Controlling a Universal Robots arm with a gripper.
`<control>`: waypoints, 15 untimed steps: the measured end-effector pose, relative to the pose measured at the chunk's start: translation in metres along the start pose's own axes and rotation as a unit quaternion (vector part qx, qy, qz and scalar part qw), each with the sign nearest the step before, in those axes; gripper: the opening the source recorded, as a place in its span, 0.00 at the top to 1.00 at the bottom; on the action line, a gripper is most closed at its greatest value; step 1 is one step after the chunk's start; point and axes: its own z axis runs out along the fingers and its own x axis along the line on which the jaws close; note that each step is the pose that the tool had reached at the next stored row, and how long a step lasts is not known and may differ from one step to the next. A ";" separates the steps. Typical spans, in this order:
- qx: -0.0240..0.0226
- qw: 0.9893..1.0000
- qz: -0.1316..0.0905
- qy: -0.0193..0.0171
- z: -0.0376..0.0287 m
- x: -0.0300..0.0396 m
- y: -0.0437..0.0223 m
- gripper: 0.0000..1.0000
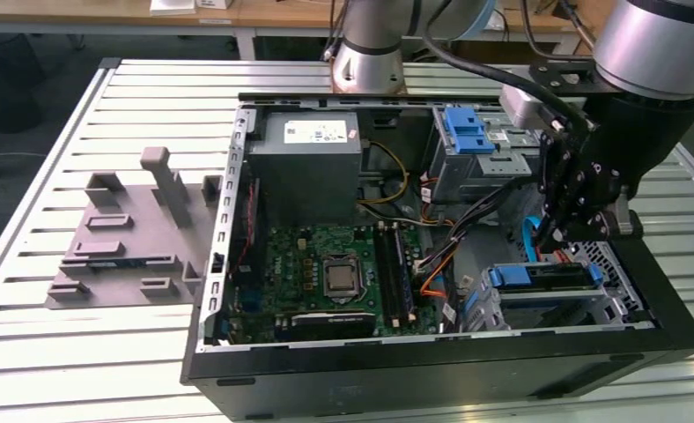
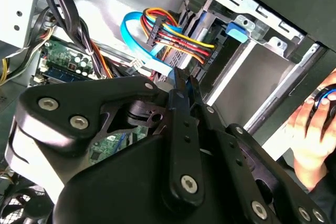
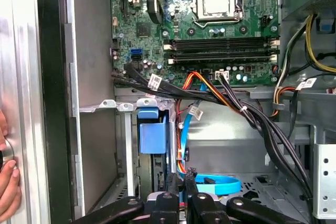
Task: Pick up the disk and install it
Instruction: 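Insert the second disk wire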
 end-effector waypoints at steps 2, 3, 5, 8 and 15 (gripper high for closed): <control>0.000 1.000 0.000 0.000 0.0000 0.0000 0.0000 0.84; 0.000 1.000 0.000 0.000 0.0000 0.0000 0.0000 0.84; 0.000 1.000 0.000 0.000 0.0001 0.0000 0.0000 0.84; 0.000 1.000 0.000 0.000 0.0001 0.0000 0.0000 0.84; 0.000 1.000 0.000 -0.001 0.0006 0.0010 0.0000 0.84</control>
